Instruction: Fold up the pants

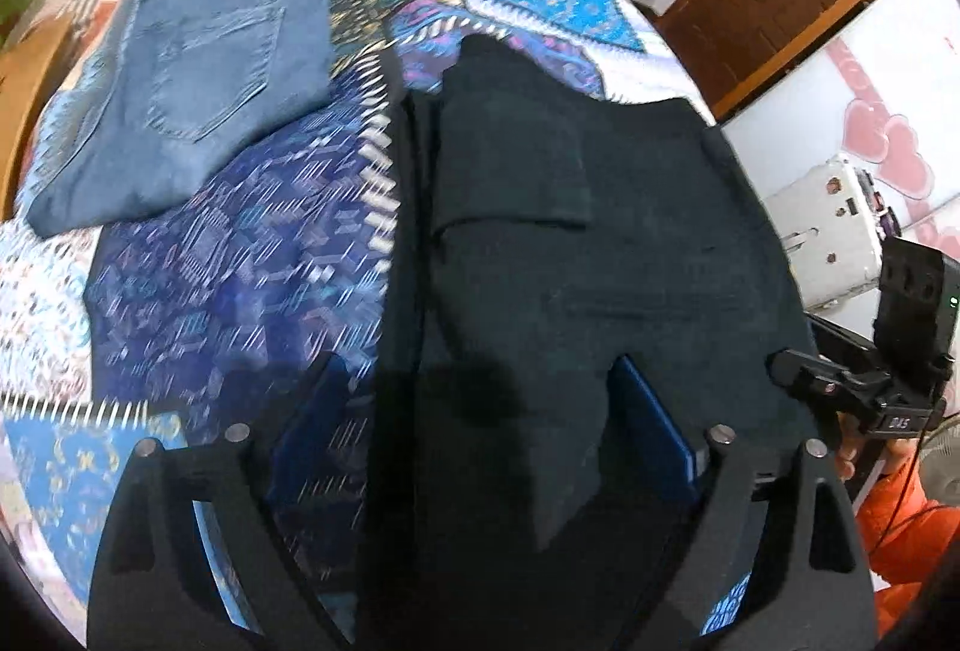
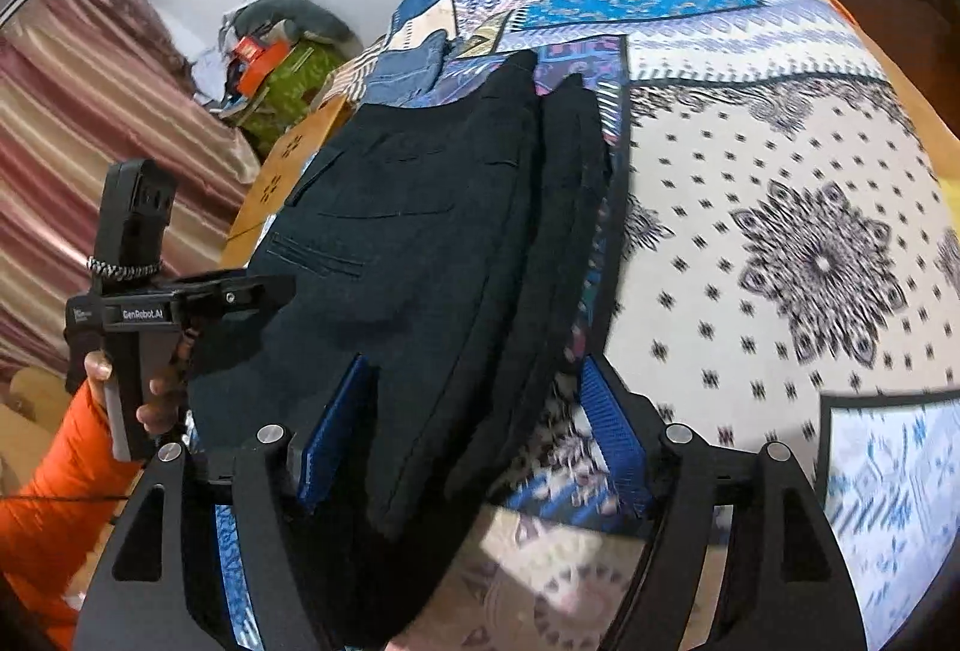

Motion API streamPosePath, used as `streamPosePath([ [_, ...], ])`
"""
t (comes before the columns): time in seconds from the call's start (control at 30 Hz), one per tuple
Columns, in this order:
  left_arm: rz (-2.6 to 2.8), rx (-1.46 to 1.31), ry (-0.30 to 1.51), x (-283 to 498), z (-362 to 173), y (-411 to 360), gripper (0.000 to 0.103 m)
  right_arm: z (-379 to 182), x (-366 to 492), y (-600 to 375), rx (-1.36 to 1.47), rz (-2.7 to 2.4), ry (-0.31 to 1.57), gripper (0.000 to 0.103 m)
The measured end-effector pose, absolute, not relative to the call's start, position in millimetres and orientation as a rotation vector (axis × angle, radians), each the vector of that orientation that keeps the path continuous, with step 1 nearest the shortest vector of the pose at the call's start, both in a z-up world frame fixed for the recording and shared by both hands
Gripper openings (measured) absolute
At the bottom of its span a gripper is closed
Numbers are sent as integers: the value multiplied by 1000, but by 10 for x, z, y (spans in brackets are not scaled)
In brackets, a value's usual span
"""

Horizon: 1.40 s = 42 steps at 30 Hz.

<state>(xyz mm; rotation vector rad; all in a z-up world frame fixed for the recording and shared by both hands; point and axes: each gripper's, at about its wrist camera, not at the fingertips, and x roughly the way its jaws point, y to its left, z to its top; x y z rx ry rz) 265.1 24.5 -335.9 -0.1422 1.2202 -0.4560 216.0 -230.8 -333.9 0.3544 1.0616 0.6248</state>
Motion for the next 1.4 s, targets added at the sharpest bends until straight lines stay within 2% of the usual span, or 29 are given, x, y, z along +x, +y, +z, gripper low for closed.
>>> streamPosePath([
  [0.13,-531,-88,1220,2705,-3356,20,90,-3366,2260,-2249,364,653,1056,70],
  [0.23,-535,-91,1237,2781,-3378,-60,88,-3364,2333,-2212,368,670,1057,64],
  [0.3,-523,-95,1252,2836,-3361,-86,81,-3349,2367,-2194,353,679,1057,51],
  [0.37,-520,-109,1256,2864,-3332,-94,69,-3335,2401,-2209,351,695,1059,44],
  [0.4,-520,-114,1257,2878,-3323,-97,67,-3318,2409,-2212,348,701,1060,40],
  [0.53,-512,-92,1223,2853,-3206,-121,52,-3159,2373,-2185,279,697,1017,32],
  [0.63,-510,-69,1176,2797,-3063,-131,35,-3018,2374,-2189,253,695,987,29],
  [0.9,-493,-56,1019,2631,-2506,-47,32,-2493,2327,-2086,179,695,850,27],
  [1.17,-424,-65,843,2611,-1818,320,32,-1967,2453,-1753,118,744,708,27],
  [1.4,-323,-70,746,2785,-1432,791,32,-1663,2732,-1269,54,809,624,27],
])
